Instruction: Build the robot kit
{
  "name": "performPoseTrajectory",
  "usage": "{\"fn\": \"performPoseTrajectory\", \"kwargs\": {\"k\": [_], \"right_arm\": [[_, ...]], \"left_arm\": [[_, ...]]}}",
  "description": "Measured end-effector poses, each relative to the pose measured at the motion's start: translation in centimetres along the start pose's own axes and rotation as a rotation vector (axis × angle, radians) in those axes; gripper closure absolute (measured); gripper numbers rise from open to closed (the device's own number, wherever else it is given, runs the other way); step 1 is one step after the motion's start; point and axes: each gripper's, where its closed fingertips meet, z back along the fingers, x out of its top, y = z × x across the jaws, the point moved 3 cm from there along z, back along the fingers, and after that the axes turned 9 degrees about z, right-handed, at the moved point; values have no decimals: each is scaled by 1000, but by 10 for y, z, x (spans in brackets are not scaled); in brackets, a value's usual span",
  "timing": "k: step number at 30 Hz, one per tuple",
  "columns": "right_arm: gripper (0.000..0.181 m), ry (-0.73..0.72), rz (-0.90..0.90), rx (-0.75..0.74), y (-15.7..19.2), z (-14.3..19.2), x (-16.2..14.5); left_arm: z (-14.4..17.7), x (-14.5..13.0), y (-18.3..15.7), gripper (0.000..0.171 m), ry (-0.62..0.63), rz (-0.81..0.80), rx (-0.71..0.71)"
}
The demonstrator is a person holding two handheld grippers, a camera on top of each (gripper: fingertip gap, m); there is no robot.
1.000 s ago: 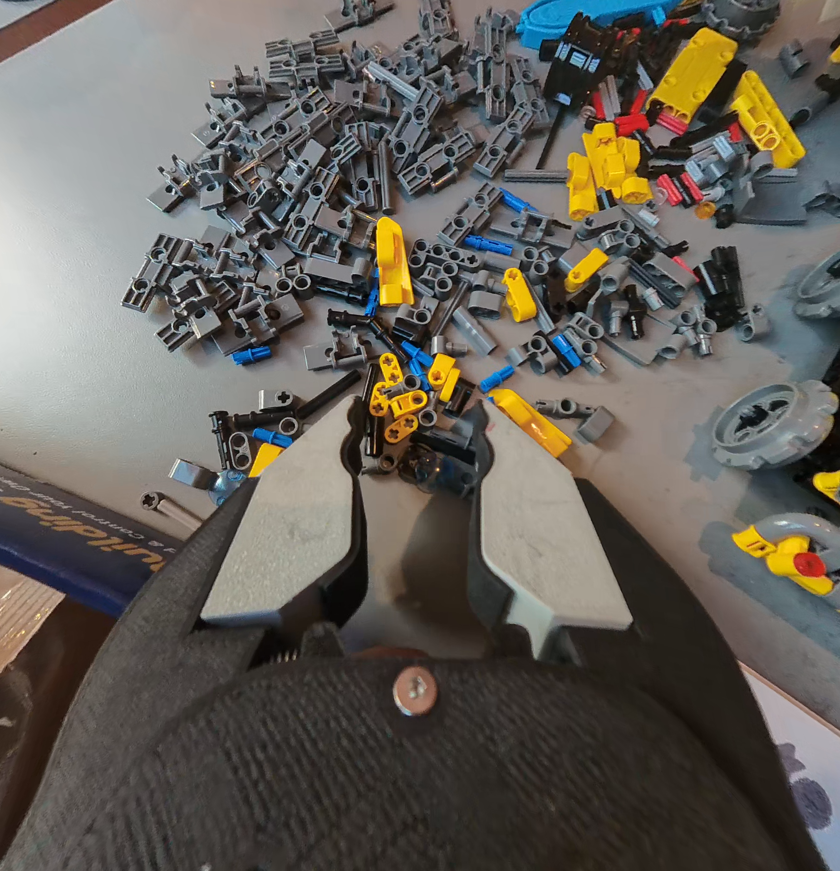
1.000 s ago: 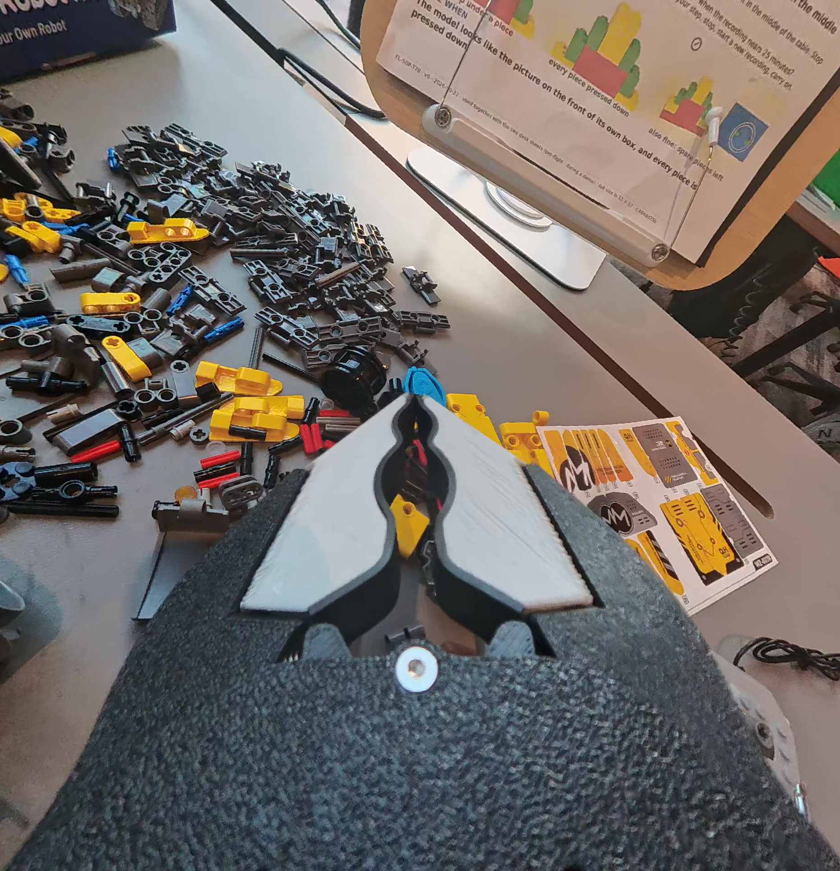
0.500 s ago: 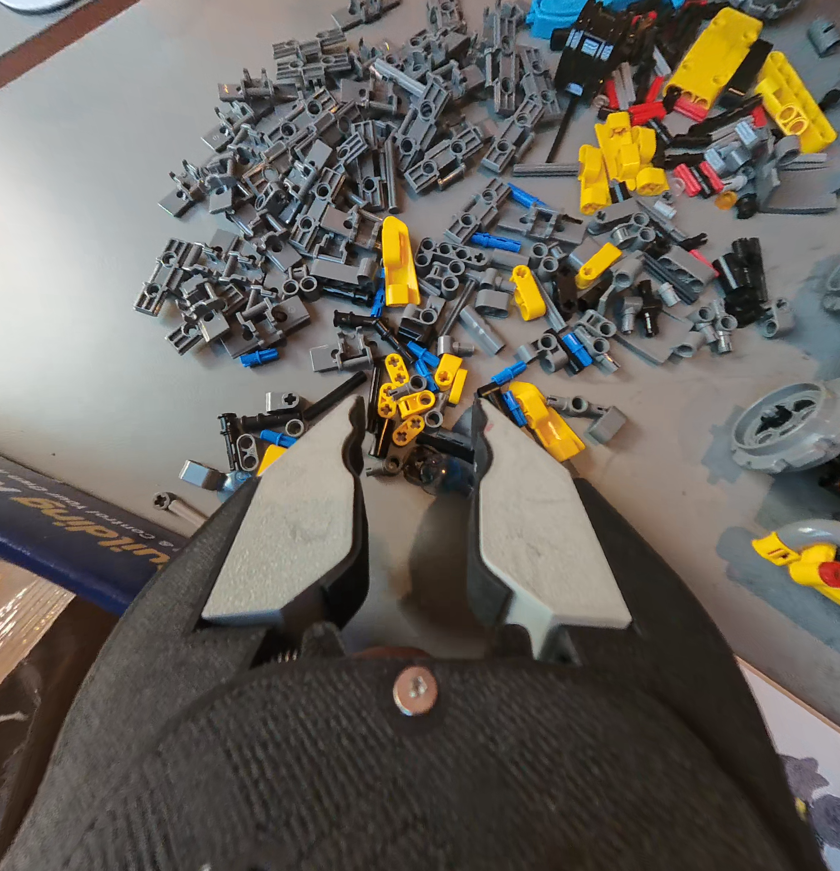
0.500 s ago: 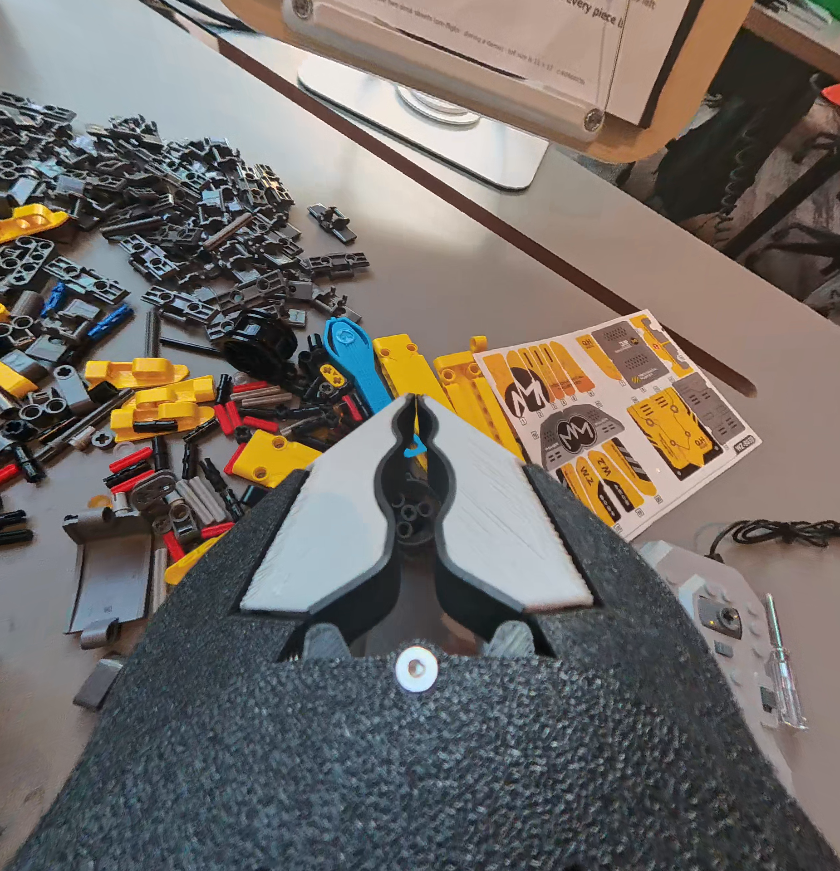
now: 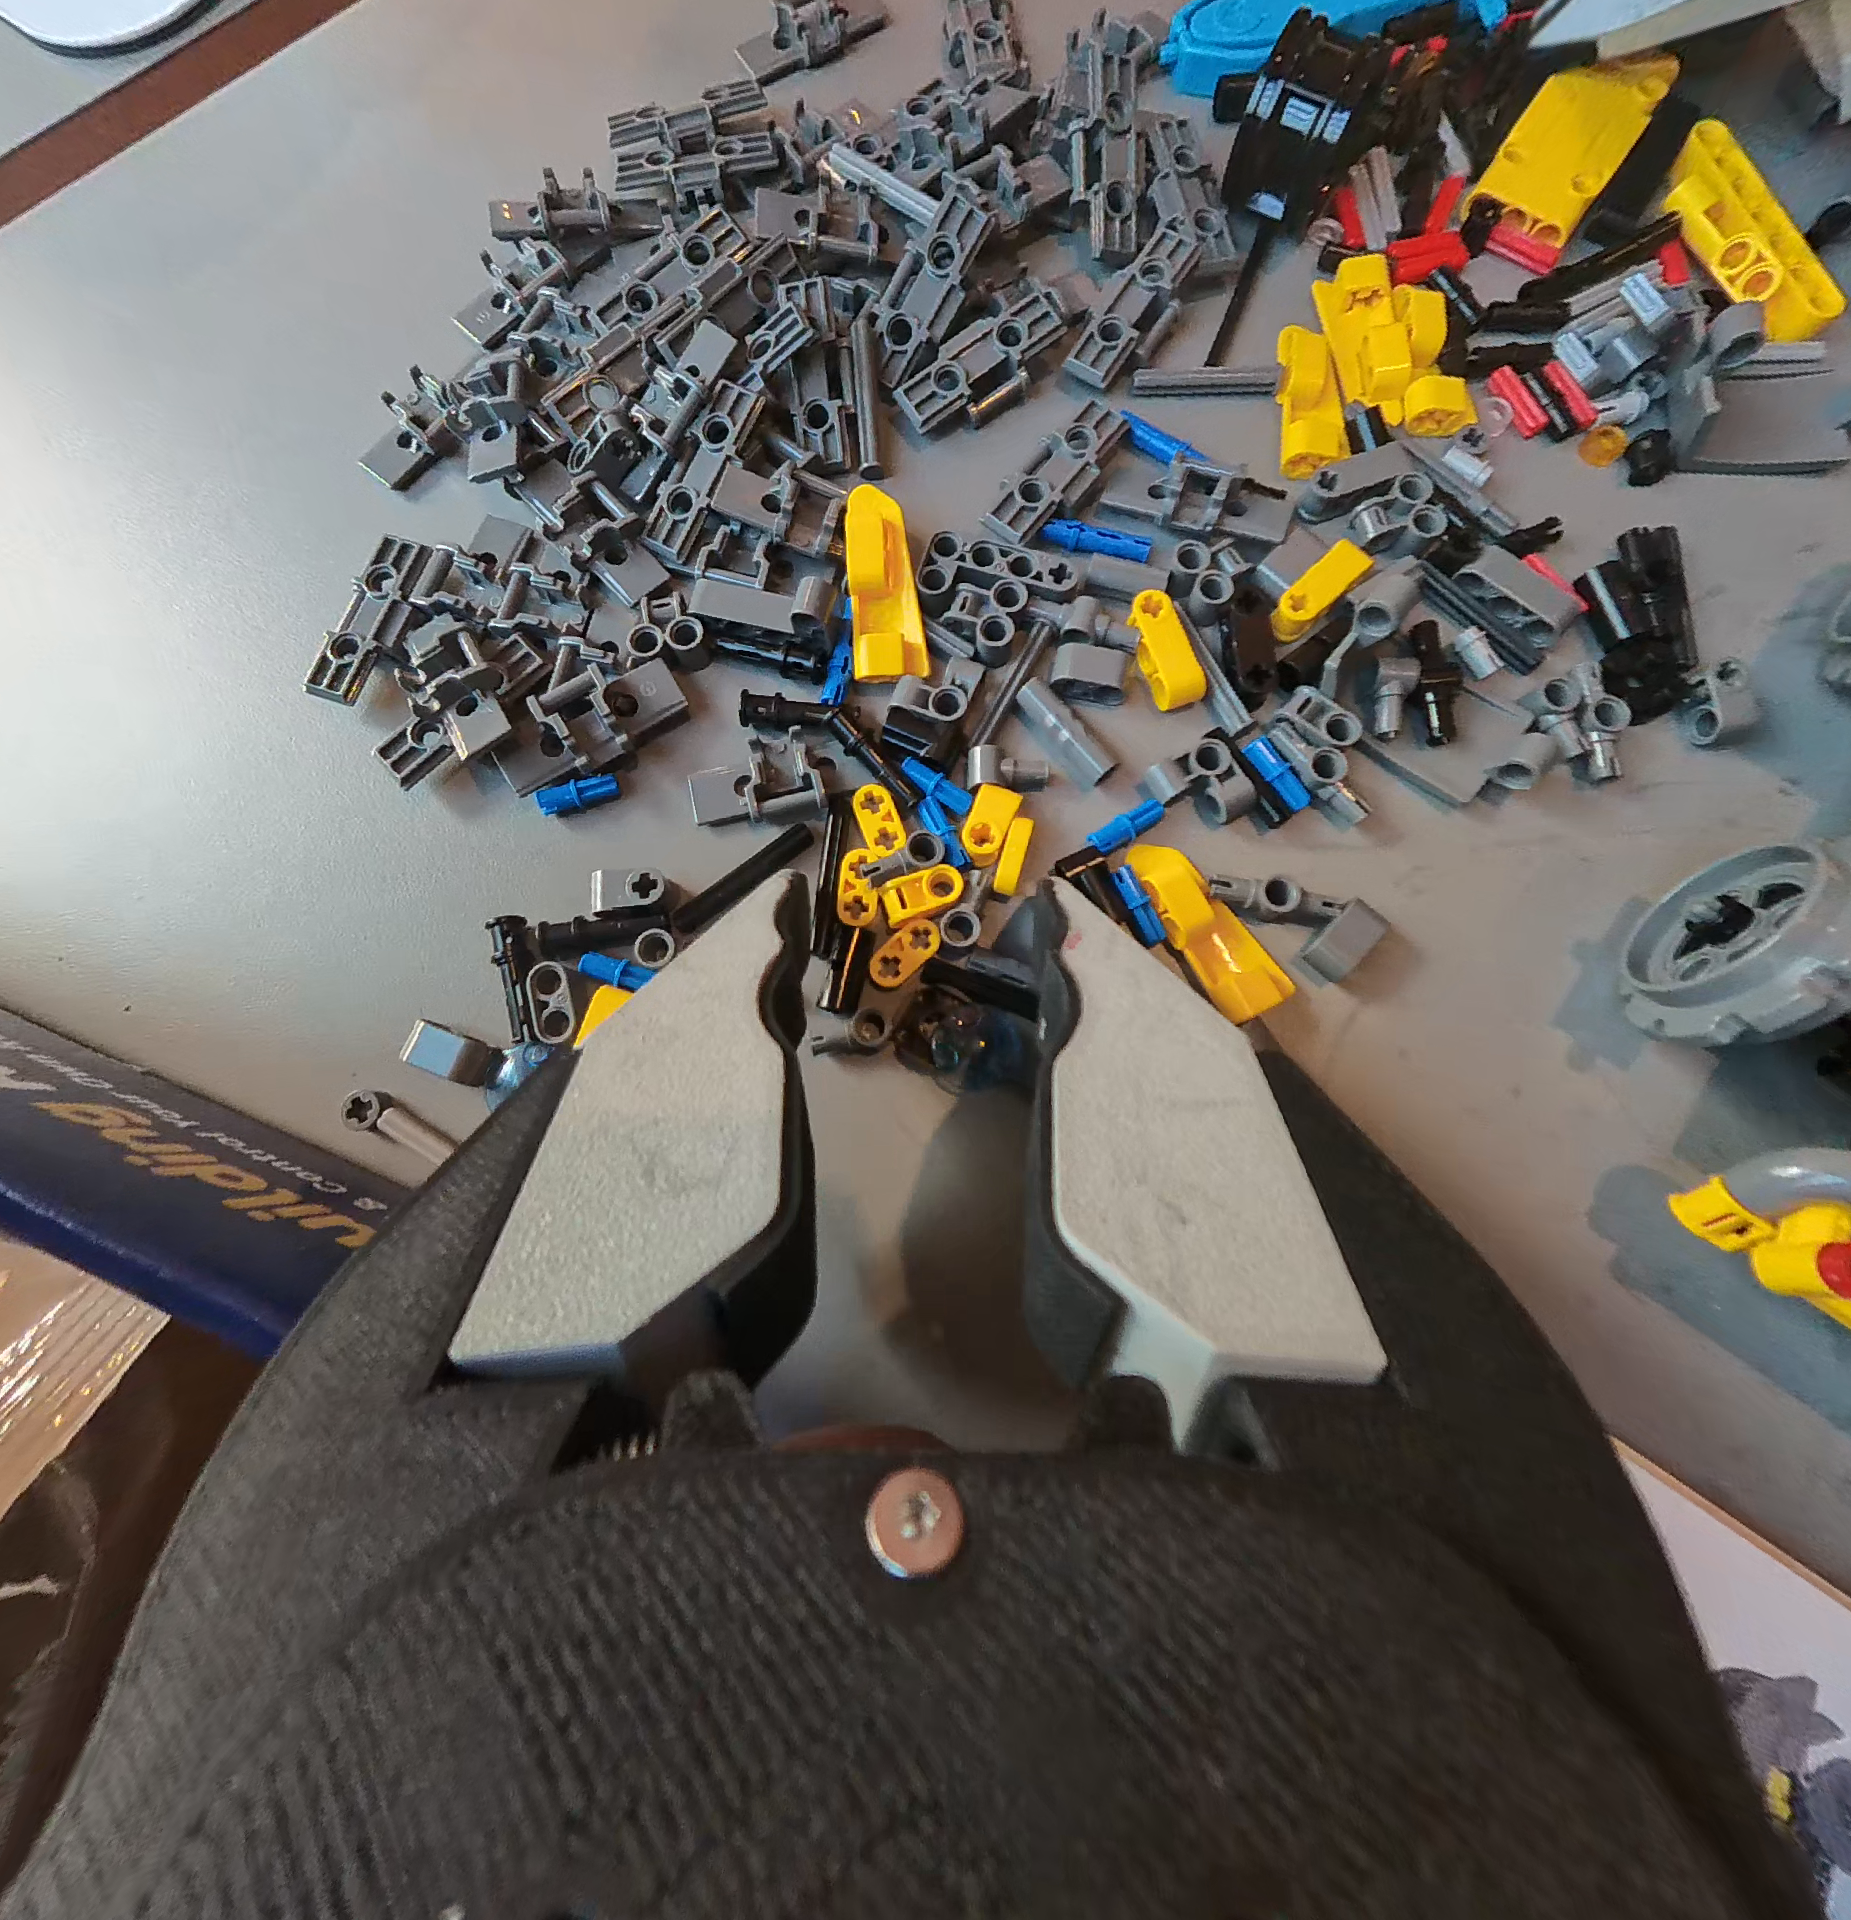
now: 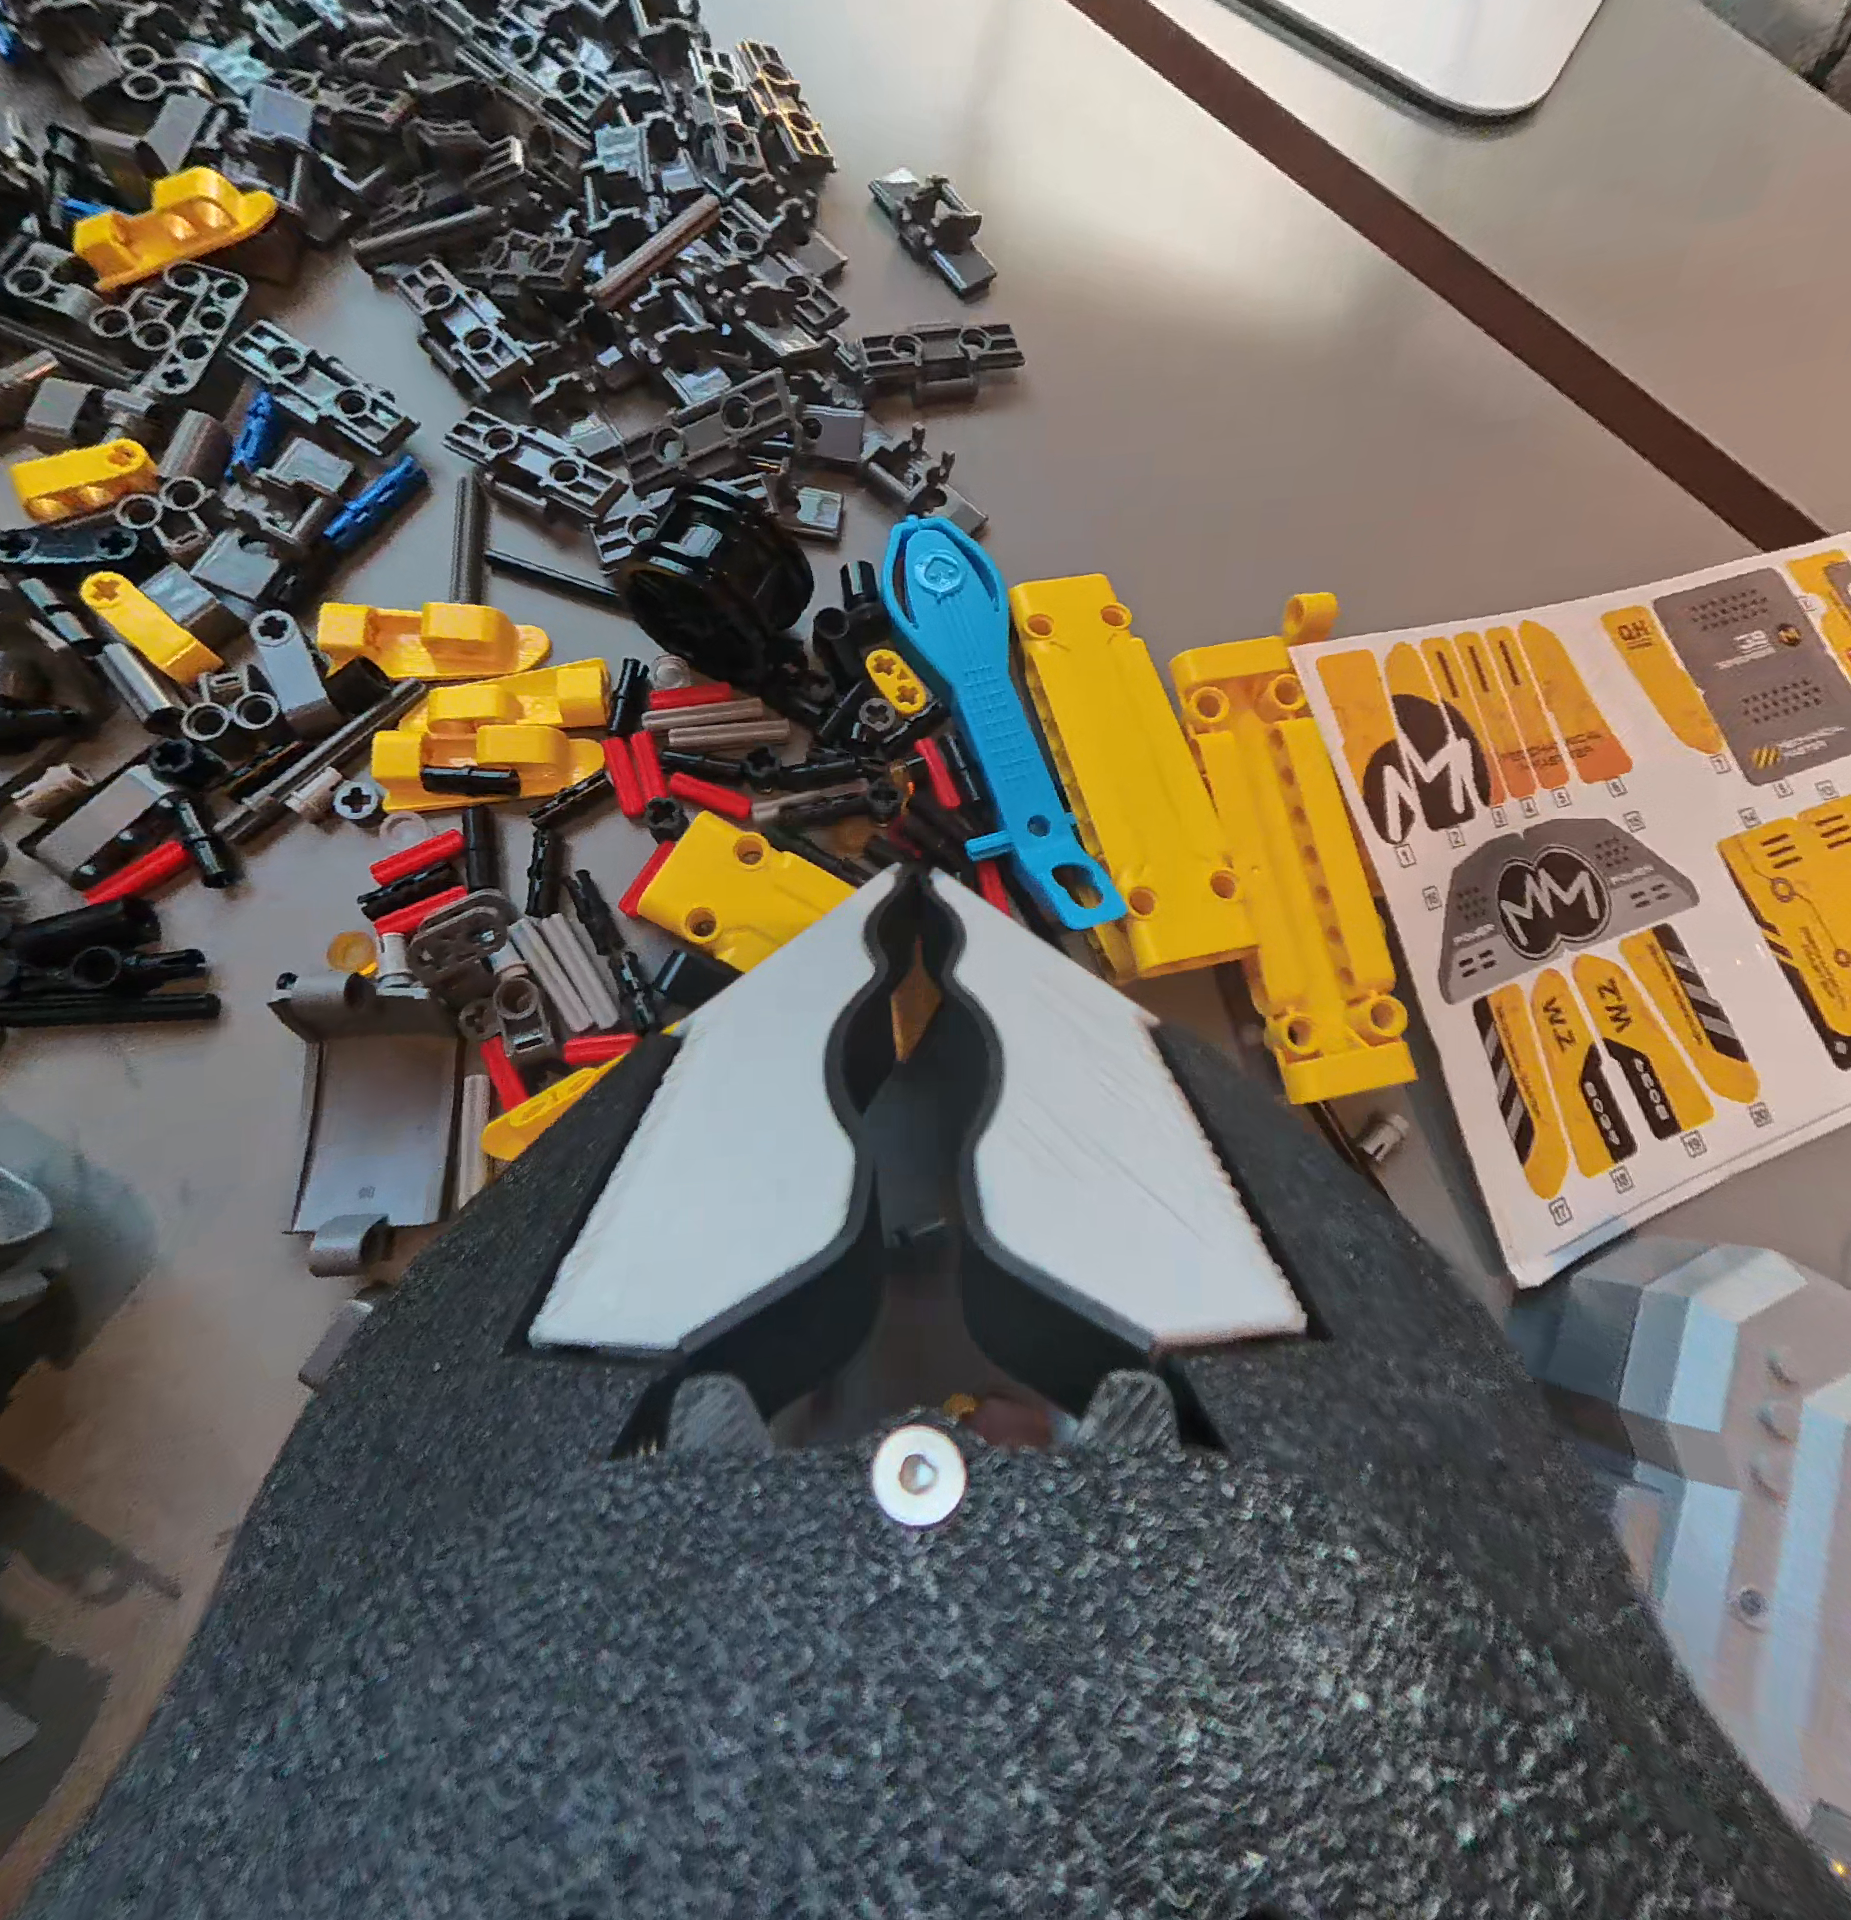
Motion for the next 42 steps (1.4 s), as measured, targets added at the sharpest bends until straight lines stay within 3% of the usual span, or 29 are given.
{"fn": "performPoseTrajectory", "kwargs": {"k": [10,16,23,31,38,42], "right_arm": [[181,-171,93,5,17,13,36],[181,-123,169,-67,14,9,29],[181,-202,103,-98,0,23,31],[181,-224,100,-133,-5,27,31],[181,-225,149,-172,-2,26,31],[181,-214,161,-198,-4,25,28]], "left_arm": [[6,12,-13,133,-84,-75,-37],[10,21,-30,136,-93,-78,-134],[8,32,-43,137,-9,-110,-86],[13,44,-52,138,-67,7,-78],[-11,71,-56,141,-126,35,-77],[-25,69,-56,143,-118,27,-76]]}}
